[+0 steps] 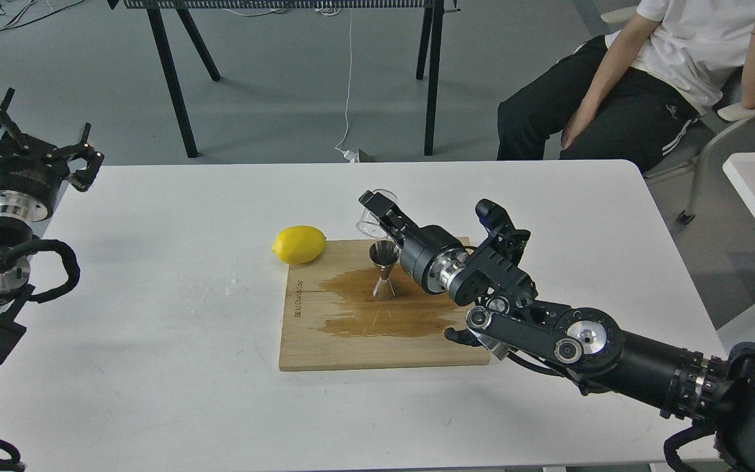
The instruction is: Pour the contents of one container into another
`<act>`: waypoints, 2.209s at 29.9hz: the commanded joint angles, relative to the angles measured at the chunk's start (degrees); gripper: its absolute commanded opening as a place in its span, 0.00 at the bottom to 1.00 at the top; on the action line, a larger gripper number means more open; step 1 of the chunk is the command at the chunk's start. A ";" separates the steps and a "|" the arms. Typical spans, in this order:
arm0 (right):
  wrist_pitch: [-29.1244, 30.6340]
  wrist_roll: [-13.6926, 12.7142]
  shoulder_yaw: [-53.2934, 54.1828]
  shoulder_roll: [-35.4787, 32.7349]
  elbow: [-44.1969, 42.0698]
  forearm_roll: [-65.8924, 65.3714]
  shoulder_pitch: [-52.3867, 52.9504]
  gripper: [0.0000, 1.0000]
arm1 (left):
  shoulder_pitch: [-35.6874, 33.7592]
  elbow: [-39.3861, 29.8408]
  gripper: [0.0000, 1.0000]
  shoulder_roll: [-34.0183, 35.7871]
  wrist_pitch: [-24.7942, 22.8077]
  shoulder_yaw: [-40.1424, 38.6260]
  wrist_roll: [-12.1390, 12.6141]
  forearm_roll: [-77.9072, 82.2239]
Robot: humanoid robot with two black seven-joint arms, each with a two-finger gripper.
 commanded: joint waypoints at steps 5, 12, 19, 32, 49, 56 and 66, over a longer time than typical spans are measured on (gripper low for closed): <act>-0.56 0.20 -2.36 -1.01 0.02 -1.45 0.44 0.39 | 0.03 0.00 1.00 0.09 0.00 -0.08 -0.09 0.00; -0.56 0.55 -2.36 -1.80 0.11 -1.45 0.53 0.39 | -0.06 0.00 1.00 0.09 0.00 -0.08 0.00 0.00; -0.47 0.20 -1.75 -2.07 0.46 -0.31 0.35 0.39 | -0.06 0.00 1.00 0.09 0.00 -0.08 -0.09 0.00; 0.76 -0.59 8.09 -10.14 9.68 21.55 -1.84 0.39 | -0.06 0.00 1.00 0.18 0.00 -0.26 -0.09 -0.08; 6.56 -7.97 41.48 -14.02 15.14 51.36 -26.88 0.39 | -0.06 -0.18 1.00 0.09 0.00 -0.08 -0.09 -0.08; 9.81 -8.59 47.82 -13.93 11.02 60.32 -33.12 0.39 | -0.06 -0.18 1.00 -0.35 0.00 0.00 -0.09 -0.08; 15.25 -8.59 54.77 -12.35 0.65 72.28 -36.56 0.39 | -0.15 -0.18 1.00 -0.35 0.00 0.09 0.00 -0.08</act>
